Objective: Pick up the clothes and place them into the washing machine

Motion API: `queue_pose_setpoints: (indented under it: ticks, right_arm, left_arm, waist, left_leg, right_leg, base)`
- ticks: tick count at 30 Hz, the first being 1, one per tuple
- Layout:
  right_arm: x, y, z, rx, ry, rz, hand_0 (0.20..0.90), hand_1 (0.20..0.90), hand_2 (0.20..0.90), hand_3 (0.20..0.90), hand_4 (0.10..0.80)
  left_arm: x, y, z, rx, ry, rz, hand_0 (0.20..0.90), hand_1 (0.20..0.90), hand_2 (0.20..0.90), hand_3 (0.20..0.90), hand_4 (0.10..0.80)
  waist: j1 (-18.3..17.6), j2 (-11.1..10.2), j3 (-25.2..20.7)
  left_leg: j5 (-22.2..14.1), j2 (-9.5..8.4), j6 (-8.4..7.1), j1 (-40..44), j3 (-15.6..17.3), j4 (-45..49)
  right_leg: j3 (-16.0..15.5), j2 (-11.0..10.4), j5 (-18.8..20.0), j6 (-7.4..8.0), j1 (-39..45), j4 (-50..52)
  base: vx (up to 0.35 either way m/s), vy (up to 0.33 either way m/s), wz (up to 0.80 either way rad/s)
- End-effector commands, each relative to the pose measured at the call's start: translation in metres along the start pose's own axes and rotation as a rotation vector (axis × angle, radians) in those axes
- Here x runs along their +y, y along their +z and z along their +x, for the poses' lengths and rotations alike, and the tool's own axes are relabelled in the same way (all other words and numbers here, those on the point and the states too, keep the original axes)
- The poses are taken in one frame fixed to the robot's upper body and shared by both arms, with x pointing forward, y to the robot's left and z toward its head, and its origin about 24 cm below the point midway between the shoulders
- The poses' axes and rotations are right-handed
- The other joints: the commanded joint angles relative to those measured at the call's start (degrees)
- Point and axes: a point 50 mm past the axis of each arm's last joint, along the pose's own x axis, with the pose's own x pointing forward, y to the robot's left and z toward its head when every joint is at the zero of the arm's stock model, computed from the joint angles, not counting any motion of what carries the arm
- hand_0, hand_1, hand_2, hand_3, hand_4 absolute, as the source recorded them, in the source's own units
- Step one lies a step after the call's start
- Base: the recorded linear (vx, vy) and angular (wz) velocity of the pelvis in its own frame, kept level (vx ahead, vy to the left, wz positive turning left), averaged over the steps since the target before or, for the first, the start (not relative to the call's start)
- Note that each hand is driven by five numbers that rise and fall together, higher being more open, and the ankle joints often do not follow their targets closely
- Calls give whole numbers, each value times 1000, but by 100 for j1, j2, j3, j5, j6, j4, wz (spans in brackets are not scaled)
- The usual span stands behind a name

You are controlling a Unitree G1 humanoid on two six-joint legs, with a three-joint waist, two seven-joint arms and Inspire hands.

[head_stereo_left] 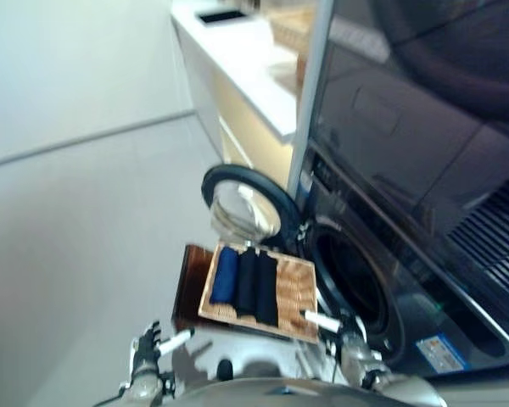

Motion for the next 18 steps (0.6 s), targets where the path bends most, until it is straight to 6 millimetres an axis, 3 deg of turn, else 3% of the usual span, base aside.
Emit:
queue_pose_setpoints:
  ticks: [1, 2, 7, 9, 13, 18]
  right_arm:
    - [24, 109, -1, -297, 22, 147, 900, 900, 900, 900, 800]
    - [23, 131, -2, -340, 8, 174, 900, 900, 900, 900, 800]
    - [22, 160, -6, -391, -10, 191, 900, 900, 900, 900, 800]
    - [15, 185, -9, -433, -43, 216, 900, 900, 900, 900, 800]
    - [2, 206, -12, -456, -100, 251, 900, 900, 900, 900, 800]
    - [-16, 217, -13, -451, -198, 265, 900, 900, 900, 900, 800]
  left_arm:
    - [11, 88, 18, -364, 13, -3, 900, 900, 900, 900, 800]
    - [8, 107, 16, -446, -7, 2, 900, 900, 900, 900, 800]
    - [6, 131, 12, -545, -17, 3, 900, 900, 900, 900, 800]
    - [5, 146, 8, -612, -25, 8, 900, 900, 900, 900, 800]
    - [3, 164, 3, -692, -27, -1, 900, 900, 900, 900, 800]
    - [-4, 180, -4, -765, -35, -17, 900, 900, 900, 900, 800]
  waist:
    - [315, -188, 792]
    - [404, -212, 895]
    - [561, -266, 972]
    - [703, -292, 1064]
    - [865, -286, 1147]
    - [998, -206, 1205]
  left_leg:
    - [-539, 80, -325, -589, -101, 741]
    - [-578, 28, -305, -845, -129, 895]
    - [-630, -39, -288, -1154, -163, 1034]
    - [-676, -117, -276, -1408, -206, 1176]
    - [-676, -188, -283, -1677, -253, 1185]
    - [-896, -281, -309, -1894, -313, 1342]
  right_leg:
    - [194, -583, -574, 180, -326, 931]
    - [183, -615, -615, 167, -508, 1071]
    - [110, -676, -645, 177, -677, 1156]
    - [64, -714, -639, 174, -774, 1167]
    - [-21, -758, -612, 195, -902, 1131]
    - [-56, -771, -773, 231, -968, 1184]
  base:
    - [-80, 56, 29]
    - [-46, 40, 20]
    - [13, 32, 24]
    - [29, 33, 17]
    - [12, 22, 20]
    - [77, 18, 24]
